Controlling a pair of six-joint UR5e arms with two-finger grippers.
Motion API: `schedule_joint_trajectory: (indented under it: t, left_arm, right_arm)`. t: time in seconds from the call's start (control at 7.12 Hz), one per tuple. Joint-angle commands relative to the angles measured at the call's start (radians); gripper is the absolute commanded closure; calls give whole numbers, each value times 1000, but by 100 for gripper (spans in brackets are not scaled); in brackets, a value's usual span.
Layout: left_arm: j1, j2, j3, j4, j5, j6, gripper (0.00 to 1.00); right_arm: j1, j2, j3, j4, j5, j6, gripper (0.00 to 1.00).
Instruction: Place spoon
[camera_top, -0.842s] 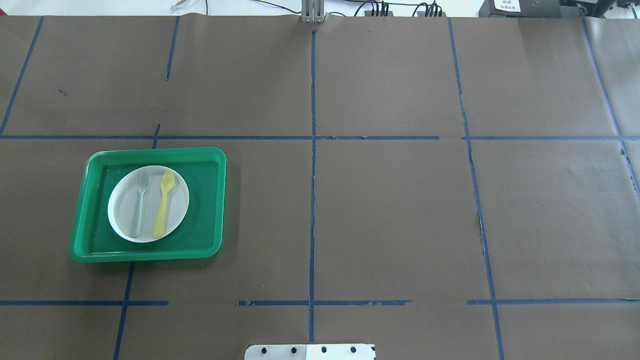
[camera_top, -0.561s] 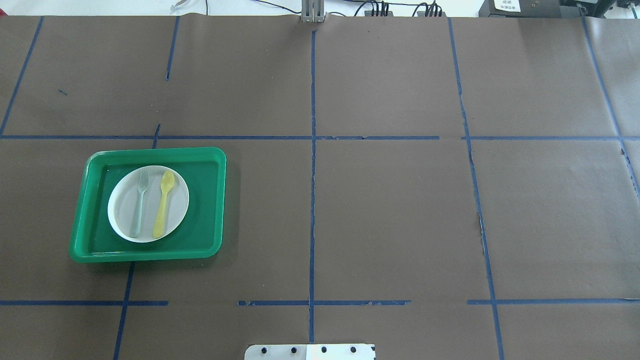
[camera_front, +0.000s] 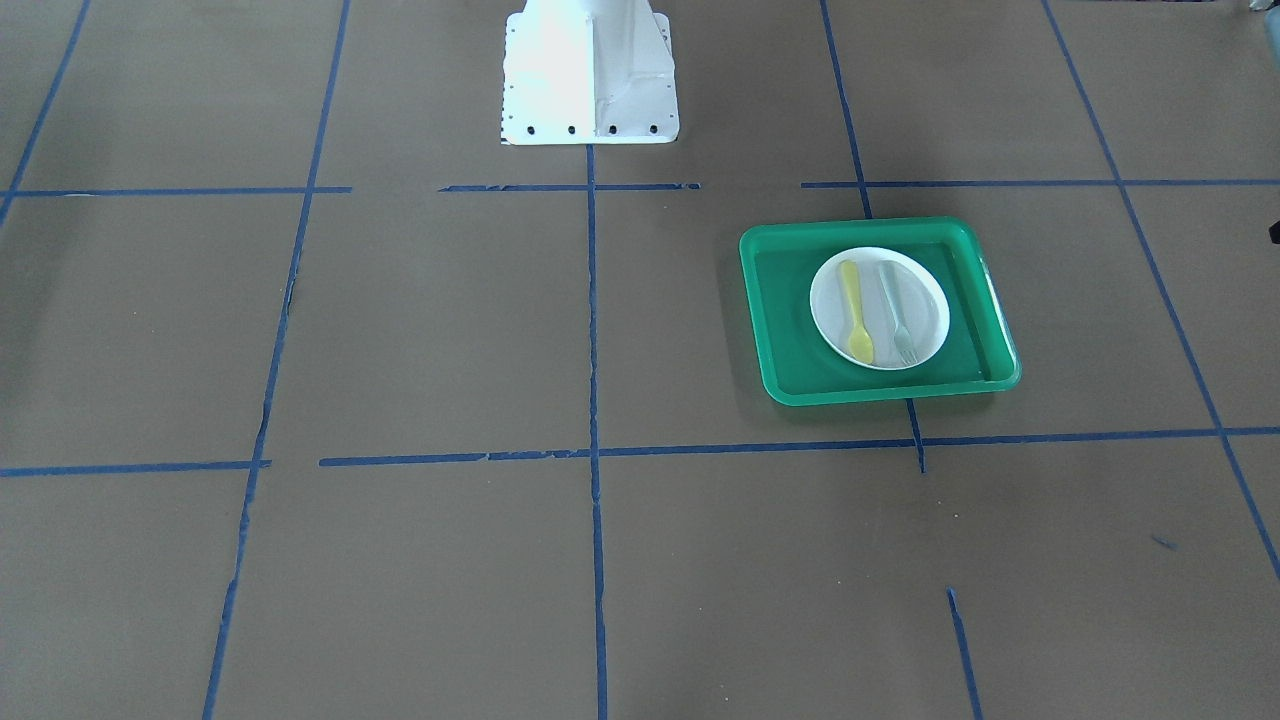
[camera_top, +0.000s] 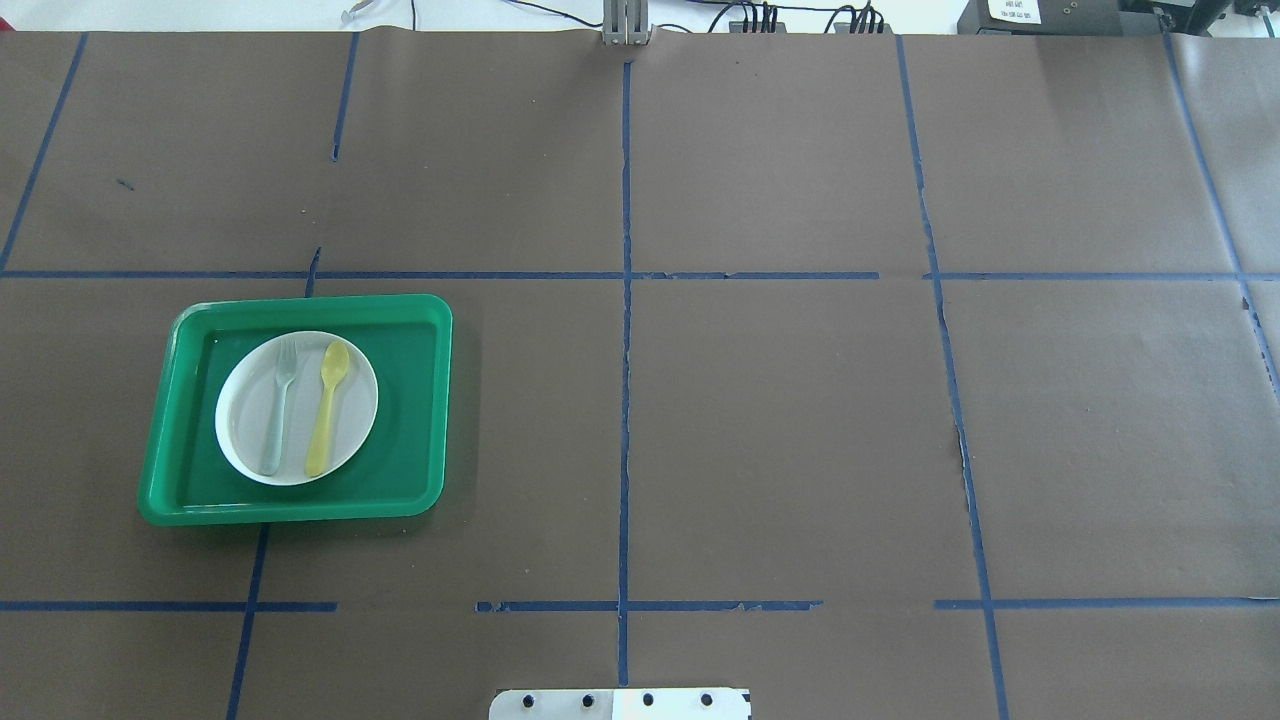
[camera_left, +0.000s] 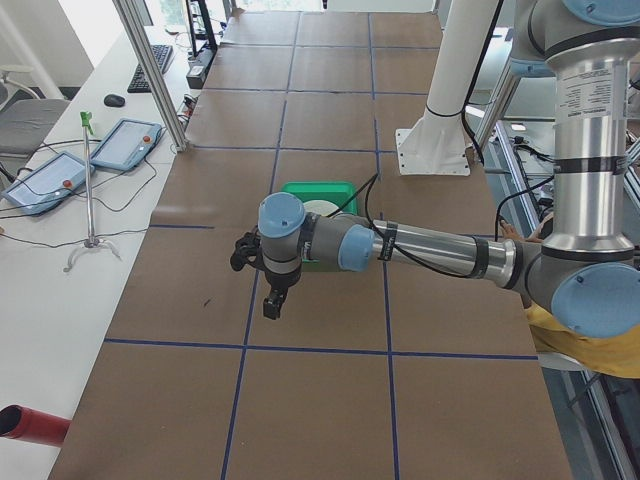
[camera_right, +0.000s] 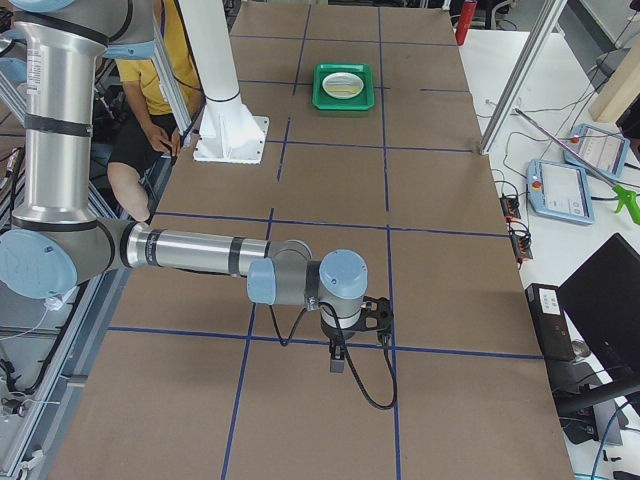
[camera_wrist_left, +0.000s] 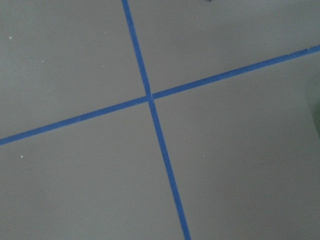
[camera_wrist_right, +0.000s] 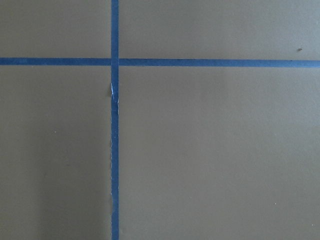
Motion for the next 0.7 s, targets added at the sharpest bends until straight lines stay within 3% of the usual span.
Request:
schedule_joint_trajectory:
  t: [0.0,0.28,0.56]
  left_arm:
    - [253,-105,-21,-128,25,-451,0]
    - [442,-185,-22,-173,206,-749,0]
    - [588,-192,-15,-251,322,-915,0]
  right_arm:
    - [0,0,0,-1,0,0,0]
    - [0,0,0,-1,0,0,0]
    - [0,0,0,-1,0,0,0]
